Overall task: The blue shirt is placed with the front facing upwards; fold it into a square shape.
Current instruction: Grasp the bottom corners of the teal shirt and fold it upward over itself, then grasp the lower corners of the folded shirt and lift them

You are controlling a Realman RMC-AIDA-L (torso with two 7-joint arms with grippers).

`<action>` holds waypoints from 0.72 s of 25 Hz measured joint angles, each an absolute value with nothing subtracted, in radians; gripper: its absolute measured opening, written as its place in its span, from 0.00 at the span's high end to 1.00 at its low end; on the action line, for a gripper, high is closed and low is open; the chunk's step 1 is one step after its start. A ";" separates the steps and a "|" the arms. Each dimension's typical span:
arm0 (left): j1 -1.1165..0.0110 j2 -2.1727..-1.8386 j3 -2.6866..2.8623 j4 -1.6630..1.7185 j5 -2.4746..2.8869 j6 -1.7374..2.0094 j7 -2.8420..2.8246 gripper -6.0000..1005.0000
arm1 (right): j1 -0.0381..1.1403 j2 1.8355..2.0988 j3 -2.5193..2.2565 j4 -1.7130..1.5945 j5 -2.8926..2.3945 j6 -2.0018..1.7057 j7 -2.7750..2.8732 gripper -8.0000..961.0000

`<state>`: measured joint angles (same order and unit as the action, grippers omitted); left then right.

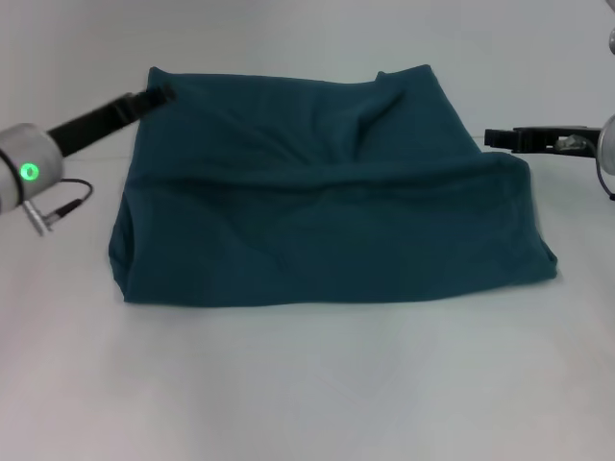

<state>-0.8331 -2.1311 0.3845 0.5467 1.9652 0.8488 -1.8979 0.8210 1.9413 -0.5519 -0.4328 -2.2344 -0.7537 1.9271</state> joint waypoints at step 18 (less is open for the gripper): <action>-0.648 -2.116 0.500 0.632 1.913 1.151 -1.906 0.14 | 0.639 1.918 -0.557 -0.587 -2.263 -1.113 2.116 0.32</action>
<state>-0.6476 -2.1157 0.4999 0.6318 1.9131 1.1508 -1.9059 0.6391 1.9177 -0.5573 -0.5871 -2.2635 -1.1127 2.1156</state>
